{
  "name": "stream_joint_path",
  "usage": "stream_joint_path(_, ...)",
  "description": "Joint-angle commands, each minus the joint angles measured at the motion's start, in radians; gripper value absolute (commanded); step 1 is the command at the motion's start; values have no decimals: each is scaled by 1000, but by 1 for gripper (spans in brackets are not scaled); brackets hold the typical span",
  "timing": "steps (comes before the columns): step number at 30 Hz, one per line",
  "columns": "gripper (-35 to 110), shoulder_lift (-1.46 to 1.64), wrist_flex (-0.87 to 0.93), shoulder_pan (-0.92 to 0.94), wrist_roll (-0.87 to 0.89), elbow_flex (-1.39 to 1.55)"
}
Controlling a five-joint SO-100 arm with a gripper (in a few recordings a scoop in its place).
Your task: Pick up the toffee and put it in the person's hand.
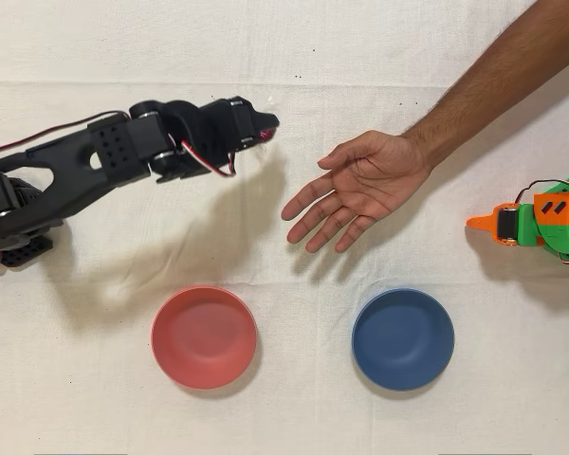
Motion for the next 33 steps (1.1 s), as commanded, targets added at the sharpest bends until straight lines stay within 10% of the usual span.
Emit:
stream_joint_path(1,11,141,18,35,-8,-115)
stream_joint_path(33,11,-103,-408,201,-238,-202)
